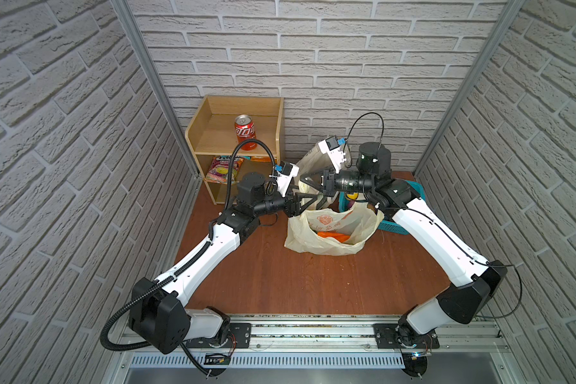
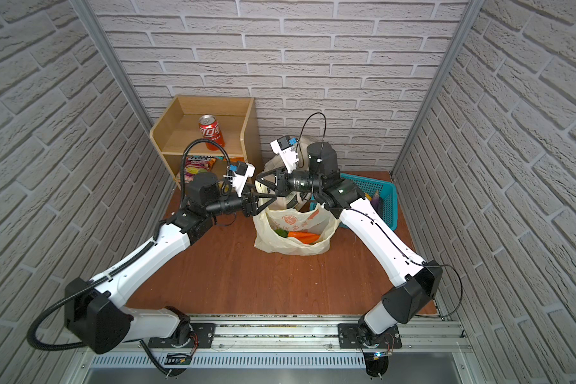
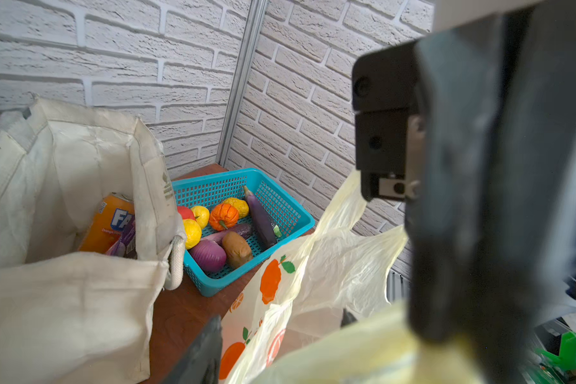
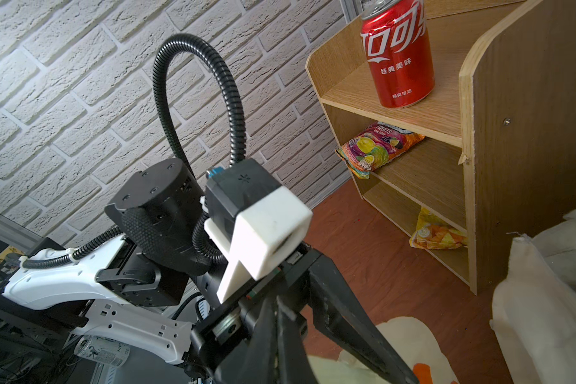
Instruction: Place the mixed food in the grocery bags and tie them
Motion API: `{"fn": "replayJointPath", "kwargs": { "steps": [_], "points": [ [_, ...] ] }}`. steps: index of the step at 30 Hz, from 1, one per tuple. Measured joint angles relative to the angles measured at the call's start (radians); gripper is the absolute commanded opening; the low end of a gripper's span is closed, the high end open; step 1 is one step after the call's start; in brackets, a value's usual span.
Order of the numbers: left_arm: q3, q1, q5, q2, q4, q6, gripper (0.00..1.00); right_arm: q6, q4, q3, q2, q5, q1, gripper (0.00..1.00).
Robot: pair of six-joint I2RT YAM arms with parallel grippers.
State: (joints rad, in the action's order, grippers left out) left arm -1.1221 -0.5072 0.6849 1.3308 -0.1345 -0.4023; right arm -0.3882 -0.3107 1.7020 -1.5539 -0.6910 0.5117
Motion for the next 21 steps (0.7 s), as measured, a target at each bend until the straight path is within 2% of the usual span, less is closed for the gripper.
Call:
{"fn": "replayJointPath", "kwargs": {
  "steps": [4,9,16,21],
  "points": [
    [0.088,0.0,-0.004,0.0,-0.055,-0.031,0.52,-0.009,0.014,-0.013,0.004,0.008,-0.005,0.05],
    [0.161,0.005,-0.008,-0.001,-0.106,-0.076,0.64,-0.025,0.03,-0.027,0.011,0.017,-0.013,0.05],
    [0.164,0.019,-0.001,-0.033,-0.15,-0.12,0.79,-0.029,0.049,-0.051,0.025,0.019,-0.019,0.05],
    [0.133,0.026,0.03,-0.04,-0.162,-0.136,0.81,-0.035,0.06,-0.064,0.031,0.02,-0.02,0.06]
  ]
}}
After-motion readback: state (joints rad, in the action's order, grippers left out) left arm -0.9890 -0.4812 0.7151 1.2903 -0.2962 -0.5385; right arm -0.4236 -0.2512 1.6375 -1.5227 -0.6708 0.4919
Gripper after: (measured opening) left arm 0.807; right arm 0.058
